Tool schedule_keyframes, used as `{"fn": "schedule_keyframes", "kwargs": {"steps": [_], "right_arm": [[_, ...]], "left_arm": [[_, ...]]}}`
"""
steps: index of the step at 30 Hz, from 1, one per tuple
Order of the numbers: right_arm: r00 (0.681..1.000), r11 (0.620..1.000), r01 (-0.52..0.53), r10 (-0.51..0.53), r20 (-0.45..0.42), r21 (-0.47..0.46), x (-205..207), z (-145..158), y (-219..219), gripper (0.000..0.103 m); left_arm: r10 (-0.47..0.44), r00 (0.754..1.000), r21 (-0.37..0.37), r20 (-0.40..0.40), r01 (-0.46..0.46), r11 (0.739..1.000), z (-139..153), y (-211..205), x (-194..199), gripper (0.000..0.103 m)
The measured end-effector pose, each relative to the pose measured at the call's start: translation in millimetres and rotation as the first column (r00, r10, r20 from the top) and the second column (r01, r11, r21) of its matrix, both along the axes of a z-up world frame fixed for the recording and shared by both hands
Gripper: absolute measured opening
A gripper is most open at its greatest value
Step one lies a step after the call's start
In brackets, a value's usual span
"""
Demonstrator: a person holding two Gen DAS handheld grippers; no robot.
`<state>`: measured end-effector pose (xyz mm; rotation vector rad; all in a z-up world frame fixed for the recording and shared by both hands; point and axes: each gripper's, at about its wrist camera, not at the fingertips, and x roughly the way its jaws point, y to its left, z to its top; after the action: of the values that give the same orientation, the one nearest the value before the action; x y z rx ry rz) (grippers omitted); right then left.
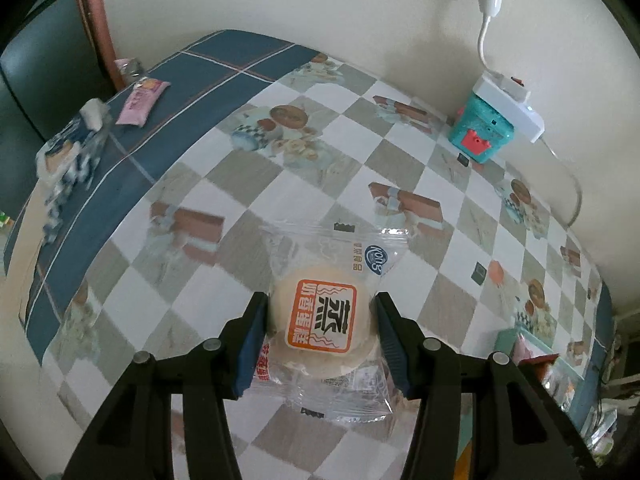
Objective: Organize snacks
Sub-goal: 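Carry the round bun over the tray with the left tool while the right tool carries the red packet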
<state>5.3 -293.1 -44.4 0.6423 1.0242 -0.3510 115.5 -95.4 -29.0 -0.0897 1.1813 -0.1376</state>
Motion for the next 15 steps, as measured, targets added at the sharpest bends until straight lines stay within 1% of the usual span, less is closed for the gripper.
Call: {"fn": "schedule_keyframes", "kwargs": {"steps": [7, 11, 15], "right_arm": [[1.000, 0.998, 0.027, -0.027, -0.008, -0.054, -27, 10, 16, 0.042], [0.998, 0.997, 0.067, -0.066, 0.019, -0.038, -46, 17, 18, 0.042], [0.996, 0.996, 0.084, -0.083, 0.024, -0.035, -58, 19, 16, 0.042]], "left_arm": [[0.012, 1.000, -0.006, 0.024, -0.012, 1.000, 10, 12, -34, 0.055], [0.005, 0.999, -0.013, 0.051, -0.005, 1.000, 19, 14, -44, 0.055], [-0.017, 0.997, -0.012, 0.078, 0.018, 1.000, 29, 9, -58, 0.055]]}}
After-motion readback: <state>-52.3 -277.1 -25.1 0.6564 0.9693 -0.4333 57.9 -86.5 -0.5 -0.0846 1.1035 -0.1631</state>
